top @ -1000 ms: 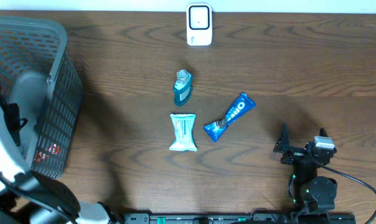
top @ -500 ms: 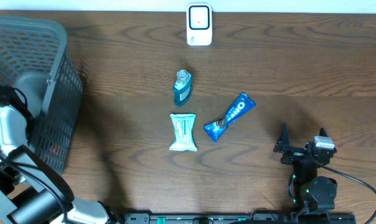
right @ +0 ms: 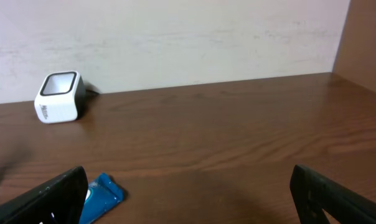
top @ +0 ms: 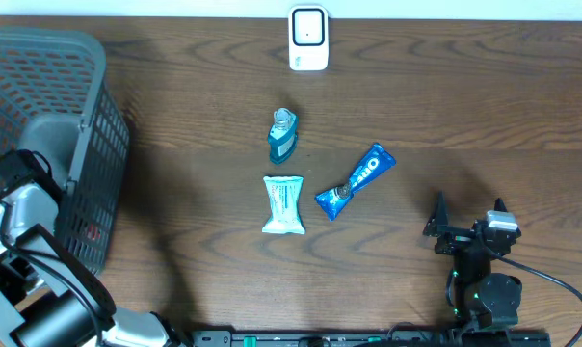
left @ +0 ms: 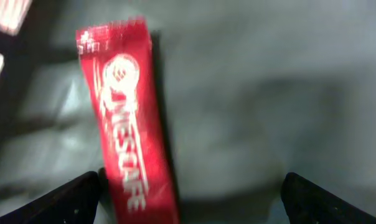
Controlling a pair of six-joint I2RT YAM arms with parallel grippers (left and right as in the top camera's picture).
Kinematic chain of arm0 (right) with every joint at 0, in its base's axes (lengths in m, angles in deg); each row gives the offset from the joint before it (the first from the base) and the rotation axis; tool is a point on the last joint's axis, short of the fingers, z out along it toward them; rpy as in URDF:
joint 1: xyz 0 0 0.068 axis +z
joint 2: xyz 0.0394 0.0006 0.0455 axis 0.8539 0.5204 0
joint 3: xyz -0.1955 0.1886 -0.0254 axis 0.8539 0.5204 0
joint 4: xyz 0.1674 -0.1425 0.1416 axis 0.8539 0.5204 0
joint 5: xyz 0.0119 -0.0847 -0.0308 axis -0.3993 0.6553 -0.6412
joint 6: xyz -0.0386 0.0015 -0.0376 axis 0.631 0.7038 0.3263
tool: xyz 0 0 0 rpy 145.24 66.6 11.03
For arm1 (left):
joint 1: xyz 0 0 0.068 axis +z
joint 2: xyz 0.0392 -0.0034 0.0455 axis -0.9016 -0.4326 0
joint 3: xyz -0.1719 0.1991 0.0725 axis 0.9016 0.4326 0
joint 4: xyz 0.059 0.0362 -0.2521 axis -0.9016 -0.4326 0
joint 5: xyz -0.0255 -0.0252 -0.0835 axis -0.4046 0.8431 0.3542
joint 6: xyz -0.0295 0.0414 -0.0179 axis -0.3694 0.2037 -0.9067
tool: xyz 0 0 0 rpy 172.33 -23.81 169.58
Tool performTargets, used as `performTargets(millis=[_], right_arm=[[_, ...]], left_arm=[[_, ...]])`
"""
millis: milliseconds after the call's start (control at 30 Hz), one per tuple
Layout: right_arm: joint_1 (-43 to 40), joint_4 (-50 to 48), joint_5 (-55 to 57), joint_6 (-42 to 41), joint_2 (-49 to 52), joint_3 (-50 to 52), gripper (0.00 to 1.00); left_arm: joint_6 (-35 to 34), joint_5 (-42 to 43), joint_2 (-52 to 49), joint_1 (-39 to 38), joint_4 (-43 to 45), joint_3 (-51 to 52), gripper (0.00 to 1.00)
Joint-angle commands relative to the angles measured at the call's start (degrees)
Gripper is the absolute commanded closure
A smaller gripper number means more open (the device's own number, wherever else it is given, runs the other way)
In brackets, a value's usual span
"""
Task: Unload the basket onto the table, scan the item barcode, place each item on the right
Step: 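Reach the left gripper into the basket and grasp the red Nescafe stick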
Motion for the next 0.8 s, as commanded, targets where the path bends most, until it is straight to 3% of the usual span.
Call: performTargets(millis=[0, 33, 167, 267, 500, 767], right_arm=[[0.57, 0.17, 0.13, 0.74, -0.13, 0.04, 0.01], [0.57, 0.17, 0.15, 0.74, -0.13, 0.04, 0.01], [0.57, 0.17, 0.13, 0.74, -0.13, 0.04, 0.01], [0.57, 0.17, 0.13, 0.74, -0.13, 0.04, 0.01], [0.57, 0.17, 0.15, 0.74, -0.13, 0.04, 0.01], [0.57, 0.17, 0.13, 0.74, -0.13, 0.04, 0.01]], left_arm=[[1.22, 1.64, -1.38, -0.17, 3.61, 5.97, 0.16], [1.9, 1.64, -1.38, -0.17, 4.42, 6.54, 0.24], [5.27, 1.64, -1.38, -0.17, 5.49, 7.3, 0.71], [8.44, 1.64, -1.36, -0.17, 6.69, 7.23, 0.93], [15.63, 1.66, 1.2, -0.17, 5.81, 3.98, 0.93], [18.62, 4.09, 10.73, 1.07, -4.24, -9.77, 0.93]])
